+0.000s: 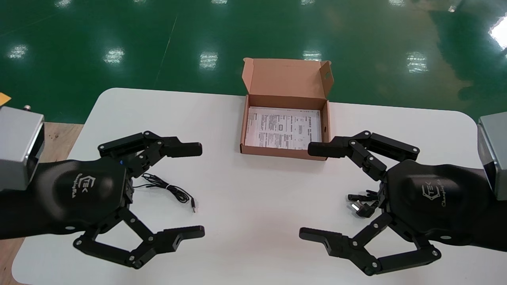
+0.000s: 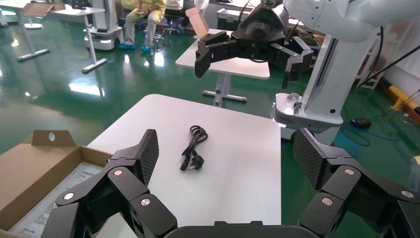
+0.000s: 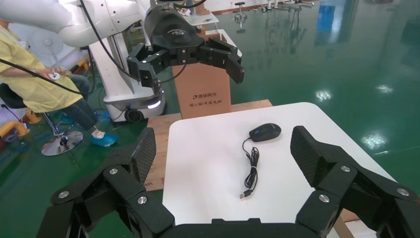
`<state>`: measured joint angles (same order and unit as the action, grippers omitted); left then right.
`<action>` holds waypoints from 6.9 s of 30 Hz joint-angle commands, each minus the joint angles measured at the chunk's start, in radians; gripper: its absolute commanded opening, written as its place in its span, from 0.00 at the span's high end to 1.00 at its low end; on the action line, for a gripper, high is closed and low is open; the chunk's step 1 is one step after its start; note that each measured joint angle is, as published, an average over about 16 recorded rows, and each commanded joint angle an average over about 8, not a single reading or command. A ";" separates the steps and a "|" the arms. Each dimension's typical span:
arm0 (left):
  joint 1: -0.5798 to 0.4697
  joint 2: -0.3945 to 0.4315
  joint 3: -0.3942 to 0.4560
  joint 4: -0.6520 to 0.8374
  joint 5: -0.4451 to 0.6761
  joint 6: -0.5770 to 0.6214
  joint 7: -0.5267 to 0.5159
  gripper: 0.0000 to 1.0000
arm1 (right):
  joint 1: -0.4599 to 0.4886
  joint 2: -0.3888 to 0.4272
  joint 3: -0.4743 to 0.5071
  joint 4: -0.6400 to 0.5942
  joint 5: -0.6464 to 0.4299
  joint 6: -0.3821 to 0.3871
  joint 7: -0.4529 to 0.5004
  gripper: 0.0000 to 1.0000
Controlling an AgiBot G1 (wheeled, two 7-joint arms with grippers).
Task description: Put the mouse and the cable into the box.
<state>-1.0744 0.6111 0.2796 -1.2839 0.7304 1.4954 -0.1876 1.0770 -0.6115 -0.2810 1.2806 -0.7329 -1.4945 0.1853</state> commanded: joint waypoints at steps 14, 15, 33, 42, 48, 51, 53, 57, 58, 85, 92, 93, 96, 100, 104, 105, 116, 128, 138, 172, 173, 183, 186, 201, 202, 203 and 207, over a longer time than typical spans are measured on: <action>0.000 0.000 0.000 0.000 0.000 0.000 0.000 0.00 | 0.000 0.000 0.000 0.000 0.000 0.000 0.000 0.00; 0.000 0.000 0.000 0.000 0.000 0.000 0.000 0.00 | 0.000 0.000 0.000 0.000 0.000 0.000 0.000 0.00; -0.223 0.023 0.193 -0.052 0.276 0.090 0.073 0.00 | 0.042 0.081 -0.035 0.003 -0.134 -0.064 -0.070 0.00; -0.472 0.103 0.470 0.070 0.575 0.088 0.254 0.00 | 0.211 0.166 -0.204 -0.060 -0.433 -0.091 -0.309 0.00; -0.560 0.201 0.585 0.259 0.709 0.079 0.394 0.00 | 0.312 0.116 -0.297 -0.251 -0.583 -0.077 -0.444 0.00; -0.588 0.257 0.620 0.374 0.741 0.072 0.460 0.00 | 0.358 0.072 -0.331 -0.360 -0.647 -0.068 -0.506 0.00; -0.603 0.293 0.638 0.451 0.759 0.065 0.501 0.00 | 0.388 0.039 -0.348 -0.431 -0.684 -0.059 -0.544 0.00; -0.632 0.364 0.665 0.602 0.797 0.042 0.585 0.00 | 0.445 -0.026 -0.377 -0.570 -0.751 -0.035 -0.616 0.00; -0.638 0.379 0.670 0.637 0.807 0.034 0.605 0.00 | 0.458 -0.041 -0.383 -0.603 -0.766 -0.027 -0.633 0.00; -0.717 0.555 0.710 1.190 0.907 -0.162 0.974 0.21 | 0.610 -0.283 -0.439 -1.160 -0.898 0.153 -0.928 0.20; -0.714 0.557 0.709 1.215 0.905 -0.170 0.982 1.00 | 0.617 -0.291 -0.440 -1.181 -0.901 0.161 -0.937 1.00; -0.714 0.557 0.709 1.213 0.905 -0.169 0.981 1.00 | 0.617 -0.291 -0.440 -1.180 -0.900 0.160 -0.936 1.00; -0.714 0.556 0.708 1.208 0.904 -0.168 0.980 1.00 | 0.616 -0.289 -0.439 -1.175 -0.899 0.160 -0.935 1.00; -0.714 0.555 0.708 1.202 0.904 -0.166 0.979 1.00 | 0.614 -0.287 -0.439 -1.169 -0.898 0.158 -0.933 1.00; -0.714 0.555 0.708 1.197 0.904 -0.165 0.977 1.00 | 0.613 -0.286 -0.439 -1.166 -0.898 0.157 -0.932 1.00; -0.714 0.554 0.708 1.196 0.904 -0.165 0.977 1.00 | 0.612 -0.285 -0.439 -1.165 -0.897 0.157 -0.931 1.00; -0.715 0.554 0.708 1.190 0.904 -0.163 0.976 1.00 | 0.610 -0.284 -0.438 -1.159 -0.896 0.154 -0.929 1.00; -0.715 0.553 0.708 1.188 0.903 -0.162 0.976 1.00 | 0.610 -0.283 -0.437 -1.157 -0.895 0.153 -0.929 1.00; -0.718 0.550 0.708 1.188 0.901 -0.159 0.975 1.00 | 0.609 -0.282 -0.437 -1.156 -0.895 0.153 -0.929 1.00; -1.271 0.498 0.532 1.090 0.692 -0.215 1.024 1.00 | 0.721 -0.713 -0.369 -1.175 -0.817 0.576 -1.119 1.00; -1.273 0.498 0.534 1.090 0.695 -0.214 1.025 1.00 | 0.717 -0.719 -0.368 -1.181 -0.816 0.587 -1.124 1.00; -1.287 0.494 0.551 1.097 0.721 -0.208 1.013 1.00 | 0.671 -0.740 -0.362 -1.169 -0.790 0.635 -1.140 1.00; -1.288 0.493 0.555 1.096 0.727 -0.206 1.008 1.00 | 0.660 -0.741 -0.363 -1.158 -0.782 0.626 -1.137 1.00; -1.274 0.486 0.568 1.079 0.745 -0.202 0.970 1.00 | 0.641 -0.739 -0.386 -1.147 -0.766 0.582 -1.103 0.00; -1.270 0.488 0.569 1.078 0.745 -0.201 0.968 1.00 | 0.641 -0.739 -0.388 -1.146 -0.766 0.582 -1.102 0.00; -1.265 0.490 0.569 1.079 0.744 -0.201 0.965 1.00 | 0.641 -0.739 -0.389 -1.146 -0.765 0.582 -1.101 0.00; -1.238 0.510 0.564 1.088 0.732 -0.195 0.955 1.00 | 0.645 -0.736 -0.394 -1.145 -0.762 0.584 -1.098 0.00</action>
<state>-2.3007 1.1335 0.8408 -0.1913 1.4567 1.3021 0.7700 1.7358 -1.3368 -0.6711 0.1303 -1.4910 -0.9130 -0.9108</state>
